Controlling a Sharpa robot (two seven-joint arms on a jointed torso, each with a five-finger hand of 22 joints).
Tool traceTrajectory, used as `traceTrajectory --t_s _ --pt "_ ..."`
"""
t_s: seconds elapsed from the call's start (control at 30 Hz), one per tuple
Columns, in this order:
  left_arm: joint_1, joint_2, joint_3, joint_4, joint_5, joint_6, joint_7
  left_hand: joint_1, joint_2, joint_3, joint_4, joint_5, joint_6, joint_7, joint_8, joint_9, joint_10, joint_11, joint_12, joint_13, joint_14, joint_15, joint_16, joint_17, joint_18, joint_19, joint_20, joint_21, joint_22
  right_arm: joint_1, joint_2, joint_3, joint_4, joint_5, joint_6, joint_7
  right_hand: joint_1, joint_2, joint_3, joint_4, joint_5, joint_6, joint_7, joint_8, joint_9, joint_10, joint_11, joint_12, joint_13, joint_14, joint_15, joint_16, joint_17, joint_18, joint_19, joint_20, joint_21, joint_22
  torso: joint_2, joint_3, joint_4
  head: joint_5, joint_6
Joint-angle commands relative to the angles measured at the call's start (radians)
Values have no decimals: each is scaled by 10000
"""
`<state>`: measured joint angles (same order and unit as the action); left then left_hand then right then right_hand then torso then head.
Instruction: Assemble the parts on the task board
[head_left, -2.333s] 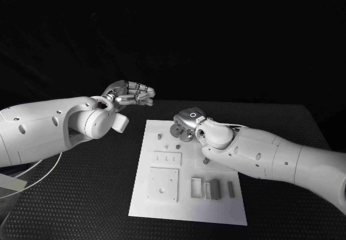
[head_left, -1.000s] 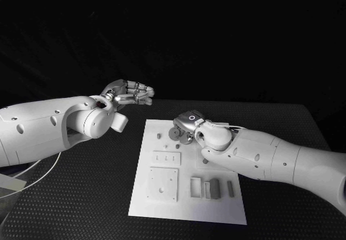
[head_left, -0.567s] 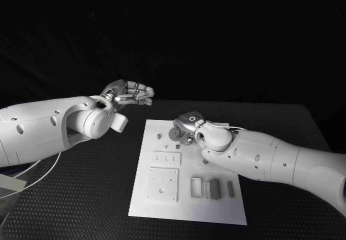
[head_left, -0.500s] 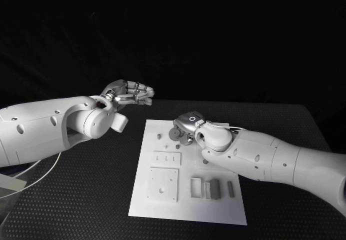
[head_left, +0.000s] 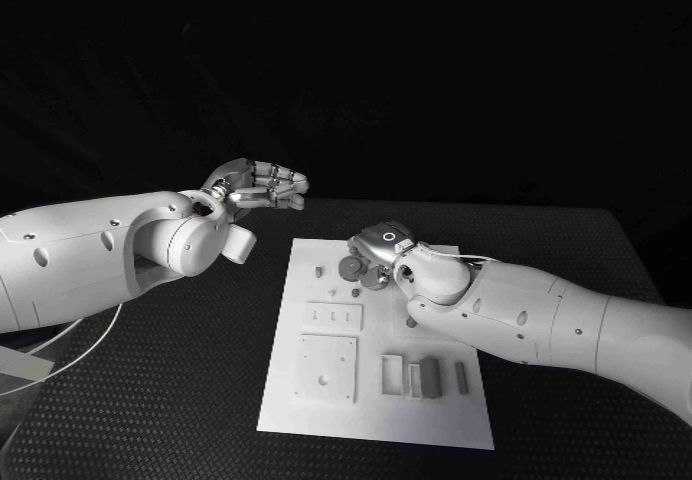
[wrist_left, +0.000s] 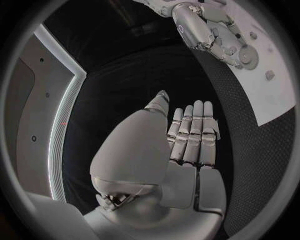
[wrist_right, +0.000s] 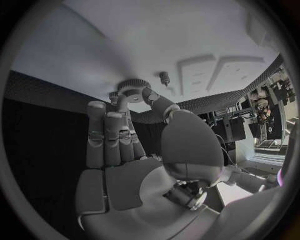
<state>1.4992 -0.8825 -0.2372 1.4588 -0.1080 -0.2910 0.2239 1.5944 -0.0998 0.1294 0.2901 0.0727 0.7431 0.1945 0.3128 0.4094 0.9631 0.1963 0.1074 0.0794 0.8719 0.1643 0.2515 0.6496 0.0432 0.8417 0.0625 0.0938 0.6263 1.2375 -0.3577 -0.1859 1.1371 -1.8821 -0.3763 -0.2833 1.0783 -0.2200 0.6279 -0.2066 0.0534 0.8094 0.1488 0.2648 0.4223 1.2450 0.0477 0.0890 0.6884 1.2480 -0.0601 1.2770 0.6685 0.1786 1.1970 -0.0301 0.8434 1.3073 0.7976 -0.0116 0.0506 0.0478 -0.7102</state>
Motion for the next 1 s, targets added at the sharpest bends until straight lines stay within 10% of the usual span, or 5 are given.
traceTrajectory --t_s 0.03,0.1,0.43,0.73,1.0 --pt "16 -9 10 11 -27 63 87 -48 -29 24 -22 -46 -35 246 -49 -16 11 26 -68 -16 1 -6 -67 10 -73 -50 10 -61 -15 -3 -122 7 125 -11 -386 -152 -16 -91 -11 73 42 -101 -1 -50 -9 39 9 -66 10 -28 -21 -58 16 832 -13 -42 -39 179 -7 4 -8 3 -5" --pt "16 -17 10 8 -27 62 87 -49 -28 24 -22 -46 -35 245 -49 -16 11 26 -68 -16 1 -6 -68 10 -73 -50 10 -61 -15 -1 -219 24 202 -1 -415 -150 -200 -508 28 392 62 -829 -91 -393 -145 75 -13 -67 21 2 -55 -63 11 832 42 -46 -41 162 -12 10 -20 10 -4" --pt "16 -58 10 3 -28 48 89 -48 -29 24 -22 -47 -36 244 -50 -17 11 26 -70 -16 3 -6 -70 12 -73 -49 10 -61 -15 13 -831 321 780 302 -628 -41 -107 -528 102 645 40 -748 -63 -222 -44 112 -29 -84 49 29 -60 -52 21 832 71 -91 -29 180 -7 21 -28 2 59" --pt "15 -137 3 -77 -28 54 117 -44 -26 26 -23 -46 -31 237 -47 -16 17 24 -69 -15 5 -6 -72 15 -73 -48 9 -62 -15 363 -2117 785 1873 2088 -1117 1156 225 -181 -11 490 38 -57 99 298 191 159 33 -118 100 50 -1 -25 52 832 51 -119 18 205 -30 45 -78 -77 197" --pt "13 -125 -6 -230 -173 200 112 -19 8 38 -25 -46 52 186 0 1 106 -10 -33 5 29 -14 -79 32 -70 -34 5 -61 -13 613 -3391 822 2112 4907 -743 3674 306 131 -135 162 41 124 180 389 231 61 101 -187 88 -70 65 -67 56 832 -85 -62 -17 200 -103 150 -220 -200 262"
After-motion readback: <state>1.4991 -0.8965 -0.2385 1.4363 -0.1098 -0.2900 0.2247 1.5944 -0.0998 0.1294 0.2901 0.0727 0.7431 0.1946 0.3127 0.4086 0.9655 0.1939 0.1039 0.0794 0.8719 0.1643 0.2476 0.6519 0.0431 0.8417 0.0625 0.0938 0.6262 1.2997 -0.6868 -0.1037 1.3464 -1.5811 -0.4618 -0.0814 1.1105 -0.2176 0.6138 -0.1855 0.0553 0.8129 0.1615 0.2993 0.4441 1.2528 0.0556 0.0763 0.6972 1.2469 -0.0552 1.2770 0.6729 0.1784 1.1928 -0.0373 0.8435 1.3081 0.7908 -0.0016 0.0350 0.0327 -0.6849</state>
